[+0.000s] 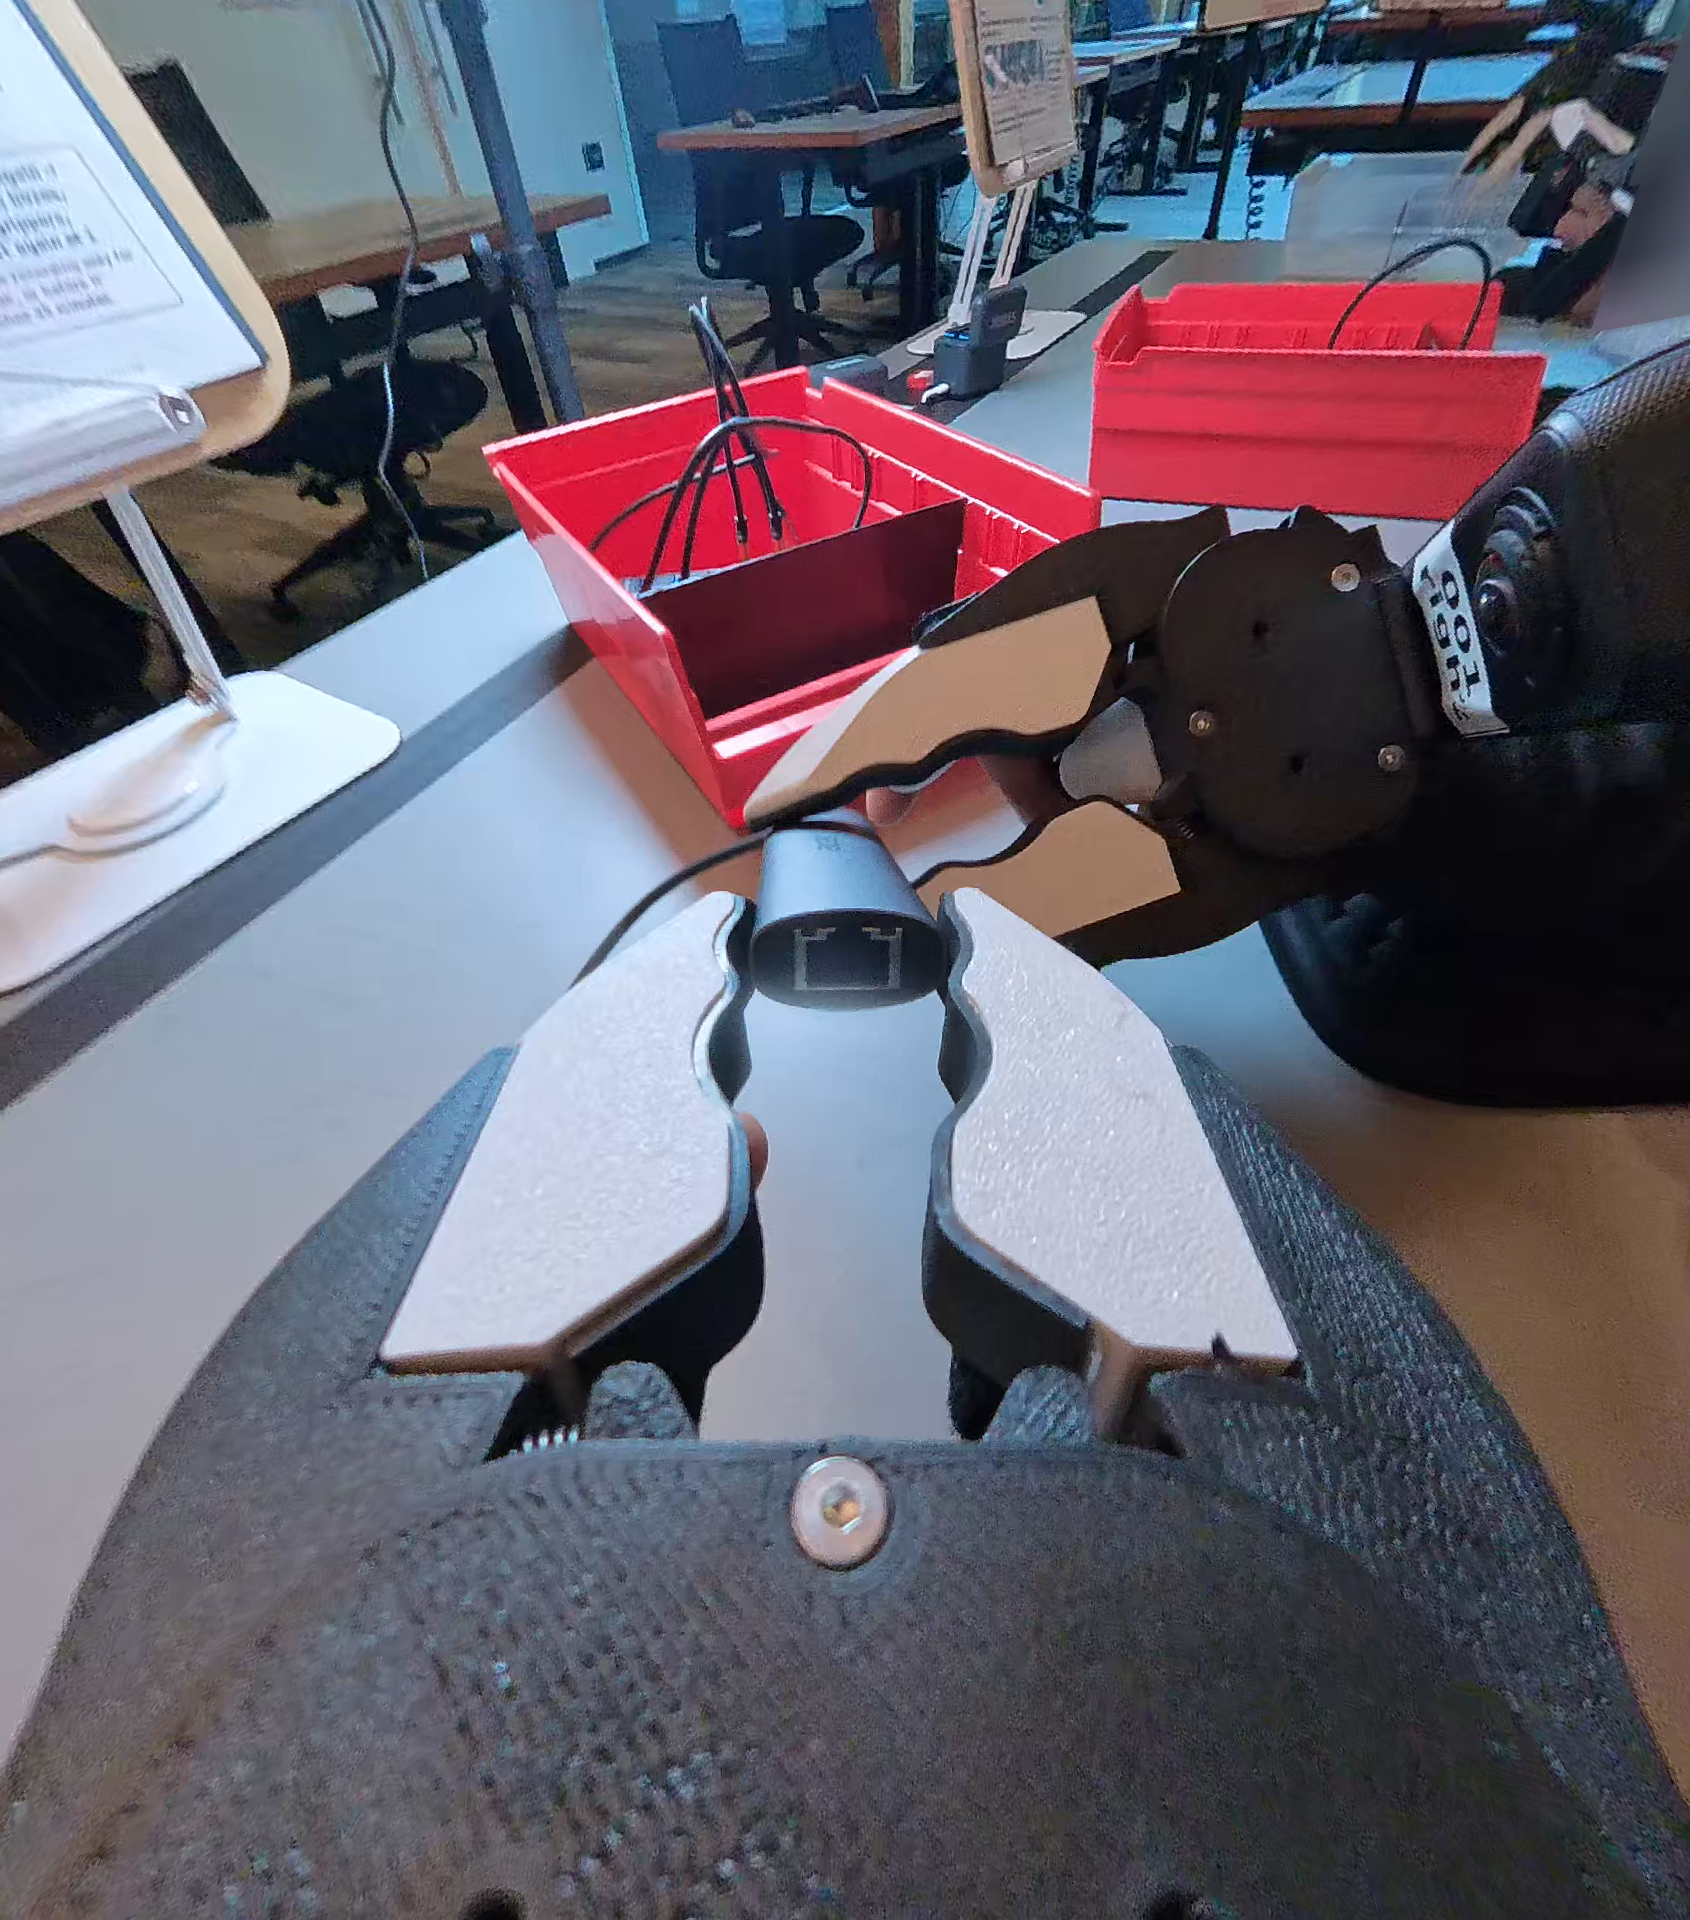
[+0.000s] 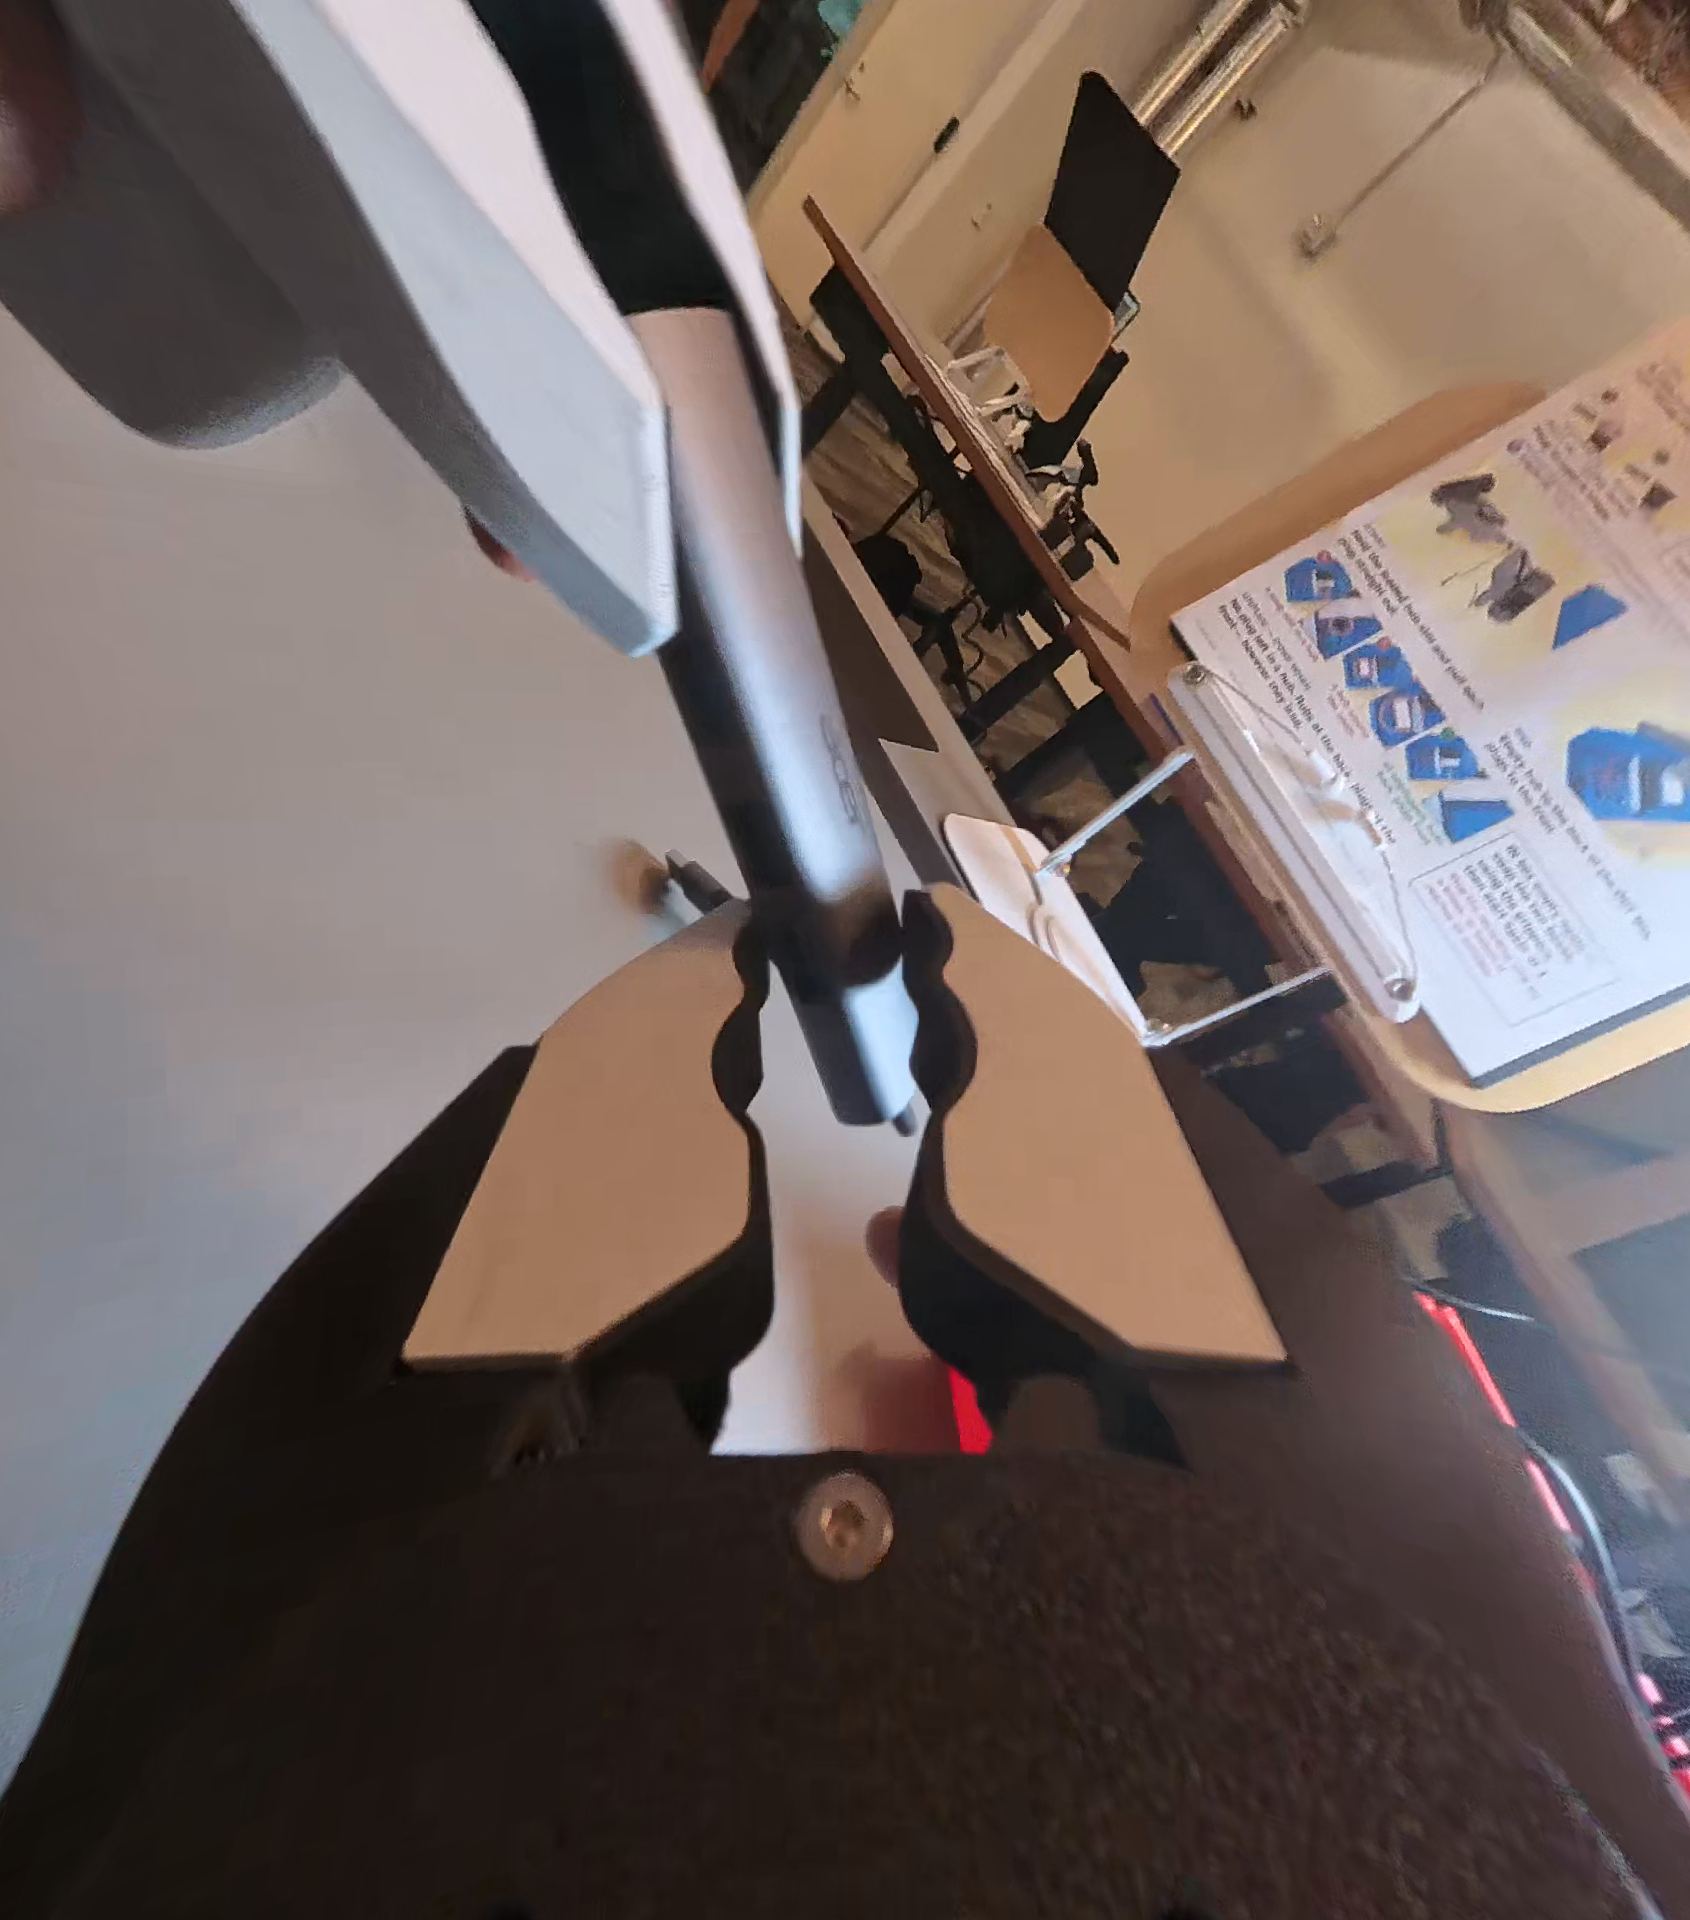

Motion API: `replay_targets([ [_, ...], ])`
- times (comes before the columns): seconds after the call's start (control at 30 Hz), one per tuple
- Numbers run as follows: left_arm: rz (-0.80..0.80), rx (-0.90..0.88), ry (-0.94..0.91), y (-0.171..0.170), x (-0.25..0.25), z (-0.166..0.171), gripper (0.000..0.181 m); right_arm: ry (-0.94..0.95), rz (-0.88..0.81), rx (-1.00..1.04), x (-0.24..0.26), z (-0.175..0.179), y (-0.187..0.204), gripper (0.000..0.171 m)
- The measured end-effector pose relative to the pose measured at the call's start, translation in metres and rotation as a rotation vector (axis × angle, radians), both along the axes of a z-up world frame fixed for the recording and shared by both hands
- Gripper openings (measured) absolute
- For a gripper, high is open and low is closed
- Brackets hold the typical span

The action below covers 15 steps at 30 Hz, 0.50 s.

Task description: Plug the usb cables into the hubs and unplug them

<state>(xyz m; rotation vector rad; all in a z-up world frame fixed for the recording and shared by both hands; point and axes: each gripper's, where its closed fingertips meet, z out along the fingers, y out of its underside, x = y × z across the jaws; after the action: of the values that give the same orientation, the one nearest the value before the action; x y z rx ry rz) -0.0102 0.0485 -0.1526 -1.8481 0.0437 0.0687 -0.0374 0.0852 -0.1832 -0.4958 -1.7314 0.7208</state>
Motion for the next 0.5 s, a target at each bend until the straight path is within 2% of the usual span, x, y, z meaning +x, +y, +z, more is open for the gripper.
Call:
replay_targets([
  [0.33, -0.061, 0.132, 0.125, -0.003, 0.019, 0.023, 0.033, -0.048, 0.200, -0.233, 0.013, 0.008, -0.022, 0.021],
  [0.5, -0.097, 0.178, 0.122, -0.006, 0.018, 0.028, 0.031, -0.106, 0.267, -0.313, 0.019, 0.009, -0.033, 0.019],
])
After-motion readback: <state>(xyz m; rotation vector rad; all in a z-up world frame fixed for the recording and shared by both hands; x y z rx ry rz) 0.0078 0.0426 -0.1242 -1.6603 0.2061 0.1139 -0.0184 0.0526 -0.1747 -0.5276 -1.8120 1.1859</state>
